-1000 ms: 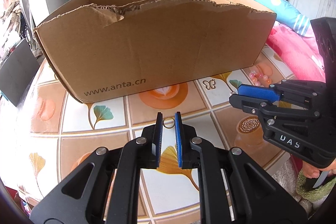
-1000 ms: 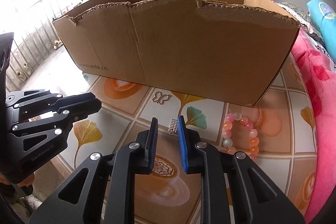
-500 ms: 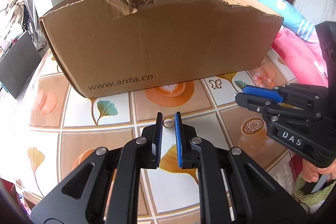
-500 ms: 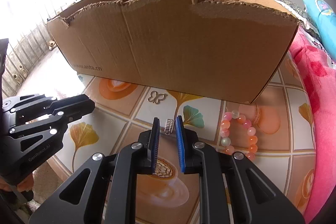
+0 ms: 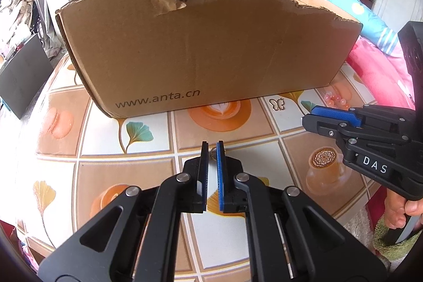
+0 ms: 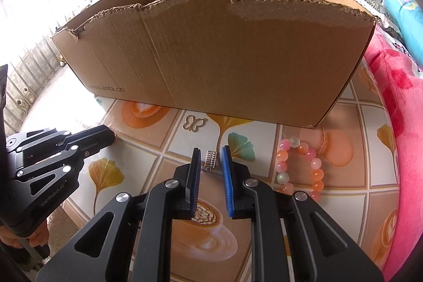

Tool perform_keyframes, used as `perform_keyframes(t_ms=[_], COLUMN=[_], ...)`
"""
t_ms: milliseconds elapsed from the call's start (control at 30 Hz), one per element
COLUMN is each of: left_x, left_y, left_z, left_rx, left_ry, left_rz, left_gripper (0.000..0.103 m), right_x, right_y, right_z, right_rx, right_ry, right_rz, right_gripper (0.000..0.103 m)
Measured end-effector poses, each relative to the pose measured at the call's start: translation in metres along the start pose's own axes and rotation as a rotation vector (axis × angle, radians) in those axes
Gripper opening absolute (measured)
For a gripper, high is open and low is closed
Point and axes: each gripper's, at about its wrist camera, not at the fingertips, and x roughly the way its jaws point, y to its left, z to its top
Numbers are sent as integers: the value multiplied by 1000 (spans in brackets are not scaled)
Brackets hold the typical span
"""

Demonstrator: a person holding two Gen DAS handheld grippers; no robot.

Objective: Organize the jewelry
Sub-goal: 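Open the left tool and raise it above the gold ring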

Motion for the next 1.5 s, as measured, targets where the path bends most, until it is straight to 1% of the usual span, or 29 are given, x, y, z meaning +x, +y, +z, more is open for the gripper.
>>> perform_keyframes(t_ms=[67, 133, 167, 200, 233, 300, 367, 433, 467, 533, 567, 600, 633, 667, 700, 767, 867, 900, 1033, 1200, 1333, 1500], left_x=[0, 0, -2, -4, -7, -13, -17, -18, -17, -18, -18, -18, -18, -17, -16, -13, -13, -12, -13, -12, -11, -10], left_y=[0, 2, 4, 6, 7, 8, 7, 7, 7, 7, 6, 6, 5, 4, 2, 2, 5, 6, 7, 10, 10, 10], left_z=[0, 0, -1, -2, -2, -5, -11, -16, -18, -22, -23, -24, -25, -26, -26, -27, -28, -28, -30, -26, -24, -23], left_rx=[-2, -11, -15, -18, -20, -8, 23, 36, 37, 41, 46, 52, 60, 69, 79, 104, 92, 90, 92, 94, 103, 98], left_ry=[0, -2, -5, -10, -17, -43, -60, -48, -36, -37, -37, -33, -31, -26, -20, -9, -7, -3, -20, 25, 36, 42], left_rz=[-1, -8, -19, -29, -36, -39, -38, -39, -41, -36, -28, -23, -18, -10, 1, 36, 41, 50, 48, 48, 38, 45], left_gripper=[5, 5, 5, 8, 12, 38, 43, 49, 54, 56, 62, 68, 70, 74, 81, 85, 91, 95, 95, 95, 95, 95], right_x=[0, -1, -3, -5, -8, -13, -16, -18, -18, -15, -12, -11, -11, -9, -7, -4, -5, -5, -3, 0, -1, -5], right_y=[-1, -3, -3, -4, -3, 0, 5, 12, 15, 15, 15, 15, 16, 16, 16, 17, 16, 16, 15, 11, 9, 14], right_z=[-1, -1, -1, -2, -4, -9, -15, -22, -25, -31, -32, -33, -34, -34, -33, -34, -34, -33, -29, -25, -28, -35], right_rx=[4, 9, 11, 12, 8, -9, -38, -80, -95, -101, -97, -98, -100, -100, -103, -107, -112, -115, -137, -150, -145, -145], right_ry=[-2, -2, -6, -11, -15, -17, -7, 3, 7, 21, 37, 35, 37, 49, 58, 84, 98, 107, 120, 118, 105, 84], right_rz=[1, 5, 9, 14, 21, 29, 33, 26, 14, -6, -8, -15, -28, -35, -39, -50, -49, -47, -34, -24, -29, -32], right_gripper=[17, 24, 30, 36, 38, 50, 57, 63, 68, 71, 72, 78, 82, 85, 91, 97, 97, 97, 97, 97, 97, 97])
